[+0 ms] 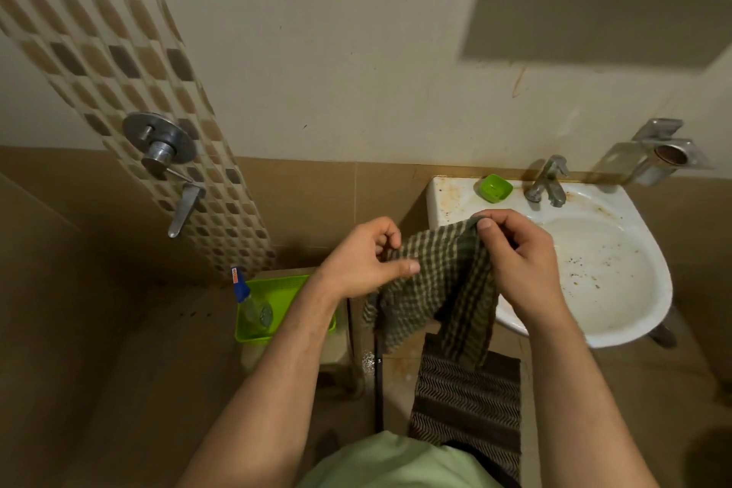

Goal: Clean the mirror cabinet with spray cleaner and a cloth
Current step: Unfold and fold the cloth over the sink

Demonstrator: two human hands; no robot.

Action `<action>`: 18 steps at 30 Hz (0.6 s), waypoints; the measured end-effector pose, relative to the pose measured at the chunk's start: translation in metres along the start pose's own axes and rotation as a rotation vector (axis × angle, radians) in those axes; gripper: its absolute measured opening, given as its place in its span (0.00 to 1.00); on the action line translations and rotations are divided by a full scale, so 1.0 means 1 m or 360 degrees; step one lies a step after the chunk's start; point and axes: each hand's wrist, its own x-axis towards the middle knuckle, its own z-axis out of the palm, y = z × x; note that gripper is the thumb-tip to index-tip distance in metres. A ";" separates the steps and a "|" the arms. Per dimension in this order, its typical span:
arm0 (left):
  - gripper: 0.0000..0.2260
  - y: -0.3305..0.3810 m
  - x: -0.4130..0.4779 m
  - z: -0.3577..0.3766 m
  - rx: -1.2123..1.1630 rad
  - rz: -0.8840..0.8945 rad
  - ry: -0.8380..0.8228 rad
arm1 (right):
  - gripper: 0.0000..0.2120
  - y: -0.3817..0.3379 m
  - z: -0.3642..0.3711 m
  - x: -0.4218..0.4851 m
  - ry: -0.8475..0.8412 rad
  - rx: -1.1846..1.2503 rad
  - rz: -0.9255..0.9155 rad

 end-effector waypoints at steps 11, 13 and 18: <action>0.09 -0.069 -0.013 0.045 0.0693 -0.0344 -0.0388 | 0.08 -0.012 -0.036 -0.014 0.0189 -0.0225 -0.0011; 0.10 -0.076 -0.018 0.050 0.0754 -0.0358 -0.0326 | 0.08 -0.007 -0.042 -0.017 0.0262 -0.0302 0.0038; 0.05 -0.088 -0.022 0.049 0.0697 -0.0459 -0.0114 | 0.06 0.014 -0.049 -0.024 0.0416 -0.0474 0.0169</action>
